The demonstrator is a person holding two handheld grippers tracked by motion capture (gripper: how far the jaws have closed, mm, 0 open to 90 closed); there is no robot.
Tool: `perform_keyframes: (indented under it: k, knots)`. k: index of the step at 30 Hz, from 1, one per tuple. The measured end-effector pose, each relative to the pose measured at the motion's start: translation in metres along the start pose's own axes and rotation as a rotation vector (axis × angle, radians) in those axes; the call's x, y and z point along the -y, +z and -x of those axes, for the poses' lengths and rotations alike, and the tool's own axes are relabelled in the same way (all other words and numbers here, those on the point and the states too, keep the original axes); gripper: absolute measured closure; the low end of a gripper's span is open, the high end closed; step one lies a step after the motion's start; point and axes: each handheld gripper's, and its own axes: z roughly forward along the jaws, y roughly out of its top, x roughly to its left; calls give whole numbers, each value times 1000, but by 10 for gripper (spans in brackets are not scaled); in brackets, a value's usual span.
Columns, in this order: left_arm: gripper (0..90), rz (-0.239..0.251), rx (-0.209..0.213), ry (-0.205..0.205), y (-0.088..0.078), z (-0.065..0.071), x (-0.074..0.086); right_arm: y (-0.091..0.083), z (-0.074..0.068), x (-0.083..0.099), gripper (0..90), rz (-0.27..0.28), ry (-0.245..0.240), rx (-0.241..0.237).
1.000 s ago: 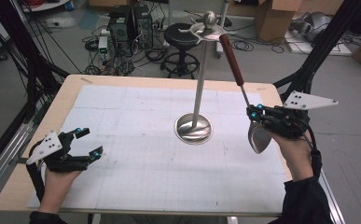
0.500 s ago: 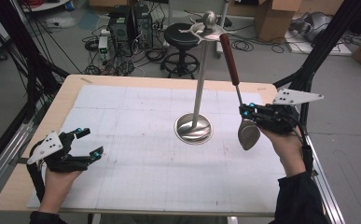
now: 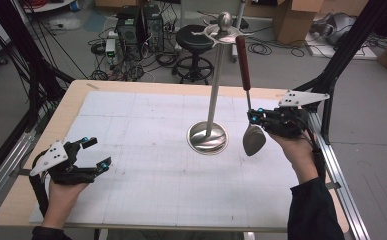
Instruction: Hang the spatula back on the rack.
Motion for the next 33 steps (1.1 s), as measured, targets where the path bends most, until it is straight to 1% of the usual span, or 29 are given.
perform_keyframes:
  k: [7,10,12,18,23,25,27,29,31,33]
  knots:
    - [164,3,5,0,0,0,0,14,3,-5,853,-29,1,-25]
    - [164,6,3,-4,0,0,0,20,4,-7,852,-38,-6,-34]
    - [164,12,2,-5,0,0,0,23,4,-9,852,-46,-1,-44]
    - [164,4,9,3,0,1,-1,30,5,-11,850,-54,-4,-57]
    - [164,4,8,-1,1,2,0,36,5,-11,847,-59,1,-65]
    - [164,5,7,-1,1,2,0,38,6,-11,843,-56,1,-79]
    - [164,7,10,-4,1,2,0,40,6,-11,842,-56,-5,-77]
    - [164,8,10,-3,1,2,0,42,5,-11,832,-59,0,-92]
    - [164,8,10,-3,1,2,0,43,4,-12,819,-63,2,-89]
    - [164,8,8,-4,1,2,0,44,5,-11,744,-54,1,-79]
